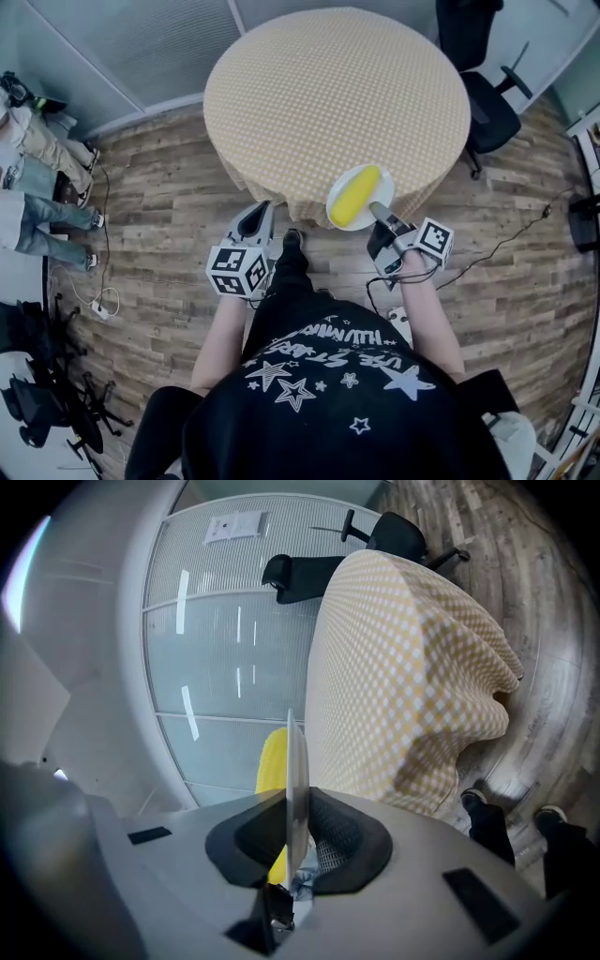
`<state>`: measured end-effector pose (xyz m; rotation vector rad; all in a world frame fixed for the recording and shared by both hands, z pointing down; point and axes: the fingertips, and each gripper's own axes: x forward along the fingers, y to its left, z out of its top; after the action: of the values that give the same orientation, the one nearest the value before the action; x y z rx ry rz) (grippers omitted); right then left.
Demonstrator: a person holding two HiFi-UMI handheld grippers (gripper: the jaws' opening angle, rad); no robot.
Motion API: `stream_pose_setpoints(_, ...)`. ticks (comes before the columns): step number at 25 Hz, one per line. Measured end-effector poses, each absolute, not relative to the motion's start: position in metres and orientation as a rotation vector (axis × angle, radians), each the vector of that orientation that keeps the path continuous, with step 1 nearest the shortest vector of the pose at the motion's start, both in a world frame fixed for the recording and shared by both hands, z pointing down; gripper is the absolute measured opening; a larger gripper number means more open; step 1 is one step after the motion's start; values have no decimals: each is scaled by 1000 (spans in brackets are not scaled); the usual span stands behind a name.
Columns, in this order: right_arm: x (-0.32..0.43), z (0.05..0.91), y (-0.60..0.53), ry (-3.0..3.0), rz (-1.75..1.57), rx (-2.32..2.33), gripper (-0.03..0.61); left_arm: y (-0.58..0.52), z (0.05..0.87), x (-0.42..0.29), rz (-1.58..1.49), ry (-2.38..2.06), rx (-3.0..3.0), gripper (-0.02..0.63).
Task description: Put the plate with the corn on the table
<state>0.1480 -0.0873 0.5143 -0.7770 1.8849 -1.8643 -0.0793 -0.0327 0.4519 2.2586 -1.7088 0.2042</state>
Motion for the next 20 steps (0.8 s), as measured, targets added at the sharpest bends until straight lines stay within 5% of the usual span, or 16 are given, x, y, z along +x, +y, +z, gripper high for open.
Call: stream_pose_setpoints(20, 86, 508, -235, 1857, -1783, -888, 52, -215, 457, -137, 257, -1518, 2376, 12)
